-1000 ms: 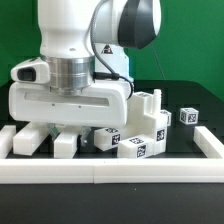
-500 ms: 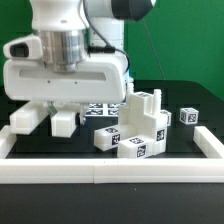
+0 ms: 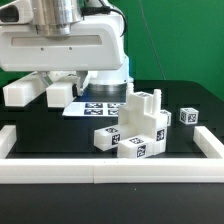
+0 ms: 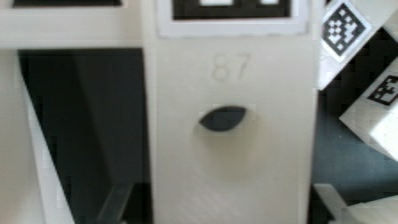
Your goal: Assemble chair
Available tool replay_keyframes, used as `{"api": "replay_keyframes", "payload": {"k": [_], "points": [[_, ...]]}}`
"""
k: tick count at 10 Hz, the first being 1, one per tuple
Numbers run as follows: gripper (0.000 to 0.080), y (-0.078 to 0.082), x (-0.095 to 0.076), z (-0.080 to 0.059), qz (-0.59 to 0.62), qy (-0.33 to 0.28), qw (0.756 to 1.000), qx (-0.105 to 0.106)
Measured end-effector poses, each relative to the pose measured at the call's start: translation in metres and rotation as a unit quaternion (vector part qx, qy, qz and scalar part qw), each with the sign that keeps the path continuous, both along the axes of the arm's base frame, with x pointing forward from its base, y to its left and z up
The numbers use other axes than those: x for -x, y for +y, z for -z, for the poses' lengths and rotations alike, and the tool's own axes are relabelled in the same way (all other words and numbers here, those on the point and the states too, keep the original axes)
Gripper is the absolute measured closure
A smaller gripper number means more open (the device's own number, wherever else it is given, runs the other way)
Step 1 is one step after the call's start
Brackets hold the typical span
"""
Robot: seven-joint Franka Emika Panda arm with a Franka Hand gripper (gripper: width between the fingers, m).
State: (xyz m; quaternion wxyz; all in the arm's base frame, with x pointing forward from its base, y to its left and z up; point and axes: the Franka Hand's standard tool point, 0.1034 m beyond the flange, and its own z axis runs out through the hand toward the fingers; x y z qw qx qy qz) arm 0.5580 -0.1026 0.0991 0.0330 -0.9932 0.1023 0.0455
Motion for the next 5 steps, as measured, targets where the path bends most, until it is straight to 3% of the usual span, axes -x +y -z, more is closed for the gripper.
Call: {"api": "replay_keyframes", "payload": {"k": [5], "points": [[0.0511, -0.0014, 0.0011, -0.0029, 0.002, 0.000, 1.000, -0.001]]}}
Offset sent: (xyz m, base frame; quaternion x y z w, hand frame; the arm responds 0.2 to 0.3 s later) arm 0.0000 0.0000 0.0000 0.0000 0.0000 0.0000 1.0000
